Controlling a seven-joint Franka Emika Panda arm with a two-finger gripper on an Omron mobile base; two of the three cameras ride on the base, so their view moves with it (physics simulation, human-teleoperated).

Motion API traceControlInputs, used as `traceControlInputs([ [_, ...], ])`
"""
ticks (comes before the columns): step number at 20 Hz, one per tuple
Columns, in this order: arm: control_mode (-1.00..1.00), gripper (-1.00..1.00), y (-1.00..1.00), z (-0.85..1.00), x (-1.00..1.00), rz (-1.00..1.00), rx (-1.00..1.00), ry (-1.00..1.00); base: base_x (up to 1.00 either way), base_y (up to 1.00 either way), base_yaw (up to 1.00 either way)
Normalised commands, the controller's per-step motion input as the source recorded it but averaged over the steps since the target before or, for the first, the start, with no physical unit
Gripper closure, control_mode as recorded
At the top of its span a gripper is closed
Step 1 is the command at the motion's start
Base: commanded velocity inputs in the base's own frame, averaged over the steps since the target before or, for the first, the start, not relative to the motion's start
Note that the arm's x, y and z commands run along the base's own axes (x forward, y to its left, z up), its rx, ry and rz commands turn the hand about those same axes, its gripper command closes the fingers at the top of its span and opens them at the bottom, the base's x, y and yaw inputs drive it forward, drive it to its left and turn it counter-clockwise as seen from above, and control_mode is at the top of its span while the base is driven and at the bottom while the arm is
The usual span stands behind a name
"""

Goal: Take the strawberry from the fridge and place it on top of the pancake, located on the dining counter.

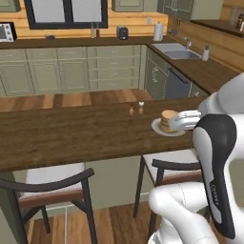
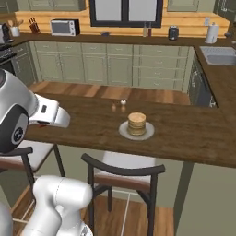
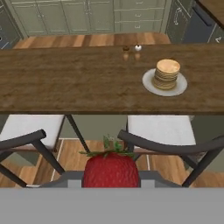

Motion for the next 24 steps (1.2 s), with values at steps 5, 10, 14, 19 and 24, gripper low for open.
traceControlInputs([
  [5, 1.0, 1.0, 0.0, 0.0, 0.0, 0.0, 0.0, 0.0, 0.09, -0.82, 0.0],
  [10, 1.0, 1.0, 0.0, 0.0, 0.0, 0.0, 0.0, 0.0, 0.74, -0.26, 0.0],
  [14, 1.0, 1.0, 0.0, 0.0, 0.0, 0.0, 0.0, 0.0, 1.0, -0.1, 0.0],
  [19, -1.0, 1.0, -0.3, -0.2, 1.0, -0.01, 0.1, 0.13, 0.0, 0.0, 0.0],
  [24, -1.0, 1.0, -0.23, -0.45, 1.0, -0.07, 0.02, 0.27, 0.0, 0.0, 0.0],
])
